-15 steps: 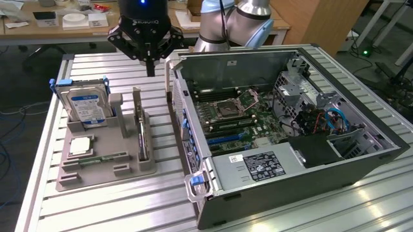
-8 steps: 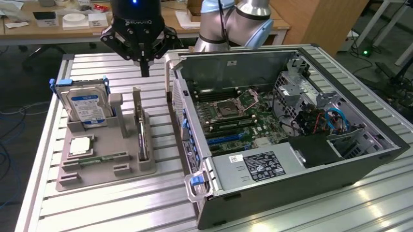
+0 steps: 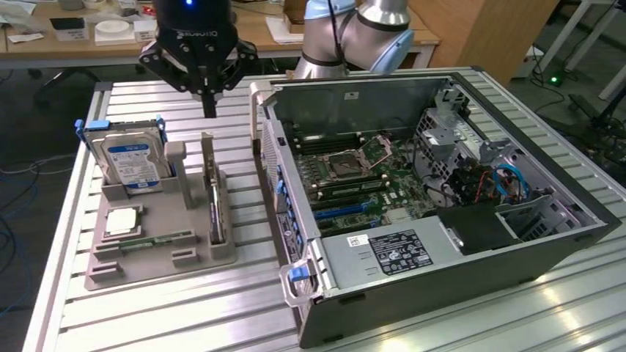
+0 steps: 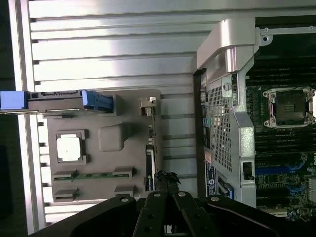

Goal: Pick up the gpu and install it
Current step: 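Reach for the gpu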

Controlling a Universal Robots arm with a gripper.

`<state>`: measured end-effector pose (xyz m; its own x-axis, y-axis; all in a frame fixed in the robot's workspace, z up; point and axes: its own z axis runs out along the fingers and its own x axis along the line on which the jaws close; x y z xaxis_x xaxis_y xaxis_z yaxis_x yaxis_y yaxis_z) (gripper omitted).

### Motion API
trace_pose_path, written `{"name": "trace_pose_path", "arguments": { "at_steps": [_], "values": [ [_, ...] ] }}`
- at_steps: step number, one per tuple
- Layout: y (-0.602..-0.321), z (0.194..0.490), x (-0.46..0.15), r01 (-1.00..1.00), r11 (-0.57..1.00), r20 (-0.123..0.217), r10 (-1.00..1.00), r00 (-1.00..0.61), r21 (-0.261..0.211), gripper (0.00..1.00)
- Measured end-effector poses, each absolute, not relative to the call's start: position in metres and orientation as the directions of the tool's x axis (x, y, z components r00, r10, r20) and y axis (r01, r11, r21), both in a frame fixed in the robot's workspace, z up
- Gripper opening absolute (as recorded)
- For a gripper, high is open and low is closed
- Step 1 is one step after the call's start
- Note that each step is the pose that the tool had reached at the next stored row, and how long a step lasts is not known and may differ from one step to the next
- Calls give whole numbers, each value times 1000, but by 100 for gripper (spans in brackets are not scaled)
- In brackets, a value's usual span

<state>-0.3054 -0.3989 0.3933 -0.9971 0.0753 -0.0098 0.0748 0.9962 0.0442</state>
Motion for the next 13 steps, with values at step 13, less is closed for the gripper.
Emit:
{"name": "trace_pose_path", "arguments": {
  "at_steps": [13],
  "values": [
    [-399,393,-332,75,996,-10,75,-997,44,11]
  ]
}}
